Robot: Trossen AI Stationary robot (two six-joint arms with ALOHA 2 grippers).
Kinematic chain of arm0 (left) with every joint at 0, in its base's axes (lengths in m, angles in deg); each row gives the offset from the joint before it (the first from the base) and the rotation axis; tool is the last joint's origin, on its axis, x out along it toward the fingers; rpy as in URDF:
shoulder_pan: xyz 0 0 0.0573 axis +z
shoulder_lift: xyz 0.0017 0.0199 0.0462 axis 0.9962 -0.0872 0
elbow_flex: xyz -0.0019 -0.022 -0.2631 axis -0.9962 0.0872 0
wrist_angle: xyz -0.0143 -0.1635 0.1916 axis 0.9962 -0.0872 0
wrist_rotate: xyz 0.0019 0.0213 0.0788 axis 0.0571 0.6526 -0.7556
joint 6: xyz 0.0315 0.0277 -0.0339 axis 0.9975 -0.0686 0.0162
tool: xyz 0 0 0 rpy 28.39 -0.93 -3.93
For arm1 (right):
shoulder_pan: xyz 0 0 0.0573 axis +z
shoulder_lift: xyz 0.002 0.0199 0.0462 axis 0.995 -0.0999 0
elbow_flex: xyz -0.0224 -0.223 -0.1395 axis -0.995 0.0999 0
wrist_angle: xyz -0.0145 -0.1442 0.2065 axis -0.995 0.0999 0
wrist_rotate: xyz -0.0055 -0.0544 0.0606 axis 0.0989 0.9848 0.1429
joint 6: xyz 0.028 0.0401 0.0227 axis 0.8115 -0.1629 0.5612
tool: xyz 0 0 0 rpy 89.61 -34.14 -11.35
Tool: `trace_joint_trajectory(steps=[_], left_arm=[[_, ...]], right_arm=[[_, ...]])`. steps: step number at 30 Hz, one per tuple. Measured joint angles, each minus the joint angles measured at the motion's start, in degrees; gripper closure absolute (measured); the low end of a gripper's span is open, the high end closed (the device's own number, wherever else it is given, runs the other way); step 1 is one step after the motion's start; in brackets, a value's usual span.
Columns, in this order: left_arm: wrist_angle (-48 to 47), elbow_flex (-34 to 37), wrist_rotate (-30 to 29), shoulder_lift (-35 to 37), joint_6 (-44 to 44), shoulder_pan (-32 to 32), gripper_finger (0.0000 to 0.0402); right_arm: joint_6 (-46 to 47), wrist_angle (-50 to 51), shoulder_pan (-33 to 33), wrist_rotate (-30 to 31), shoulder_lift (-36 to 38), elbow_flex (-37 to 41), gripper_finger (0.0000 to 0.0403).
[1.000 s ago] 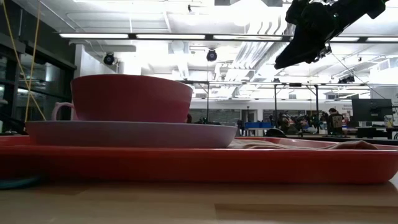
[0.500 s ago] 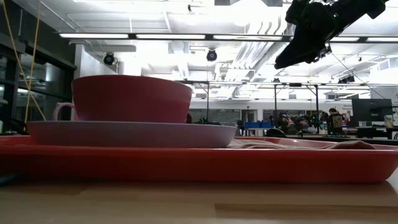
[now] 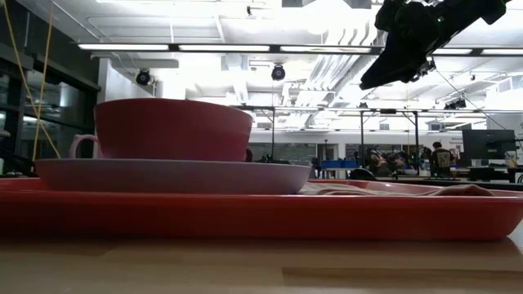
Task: Set up tray
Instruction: Put the blue fork on the gray napkin
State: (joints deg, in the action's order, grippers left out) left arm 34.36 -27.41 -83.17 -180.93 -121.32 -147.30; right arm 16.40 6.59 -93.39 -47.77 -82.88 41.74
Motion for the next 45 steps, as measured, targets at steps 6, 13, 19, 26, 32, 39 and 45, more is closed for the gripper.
trace_joint_trajectory(steps=[6,13,19,26,32,39,45], left_arm=[[0.1,-0.1,-0.2,0.4,0.1,0.0,0.0334],[1.4,-1.5,-10.5,0.4,5.9,0.1,0.0314],[0.7,-1.5,-13.5,0.3,12.0,1.6,0.0284],[-1.9,-1.5,-13.2,0.3,15.5,2.7,0.0231],[-1.6,-1.4,-10.2,0.3,16.7,2.6,0.0209],[-0.8,-1.4,-10.8,0.3,19.8,2.7,0.0221],[1.6,-1.4,-10.9,0.3,23.3,2.7,0.0229]], right_arm=[[0.6,0.0,0.0,0.1,0.0,0.0,0.0267],[1.0,-0.1,0.0,0.1,0.0,0.0,0.0267],[1.5,-0.3,0.0,0.1,0.0,0.0,0.0267],[2.1,-0.3,0.0,0.0,0.0,0.0,0.0267],[2.1,-0.3,0.0,-0.1,0.0,0.0,0.0267],[1.9,-0.3,0.0,-0.1,0.0,0.0,0.0267],[1.9,-0.3,0.0,0.5,0.0,0.0,0.0267]])
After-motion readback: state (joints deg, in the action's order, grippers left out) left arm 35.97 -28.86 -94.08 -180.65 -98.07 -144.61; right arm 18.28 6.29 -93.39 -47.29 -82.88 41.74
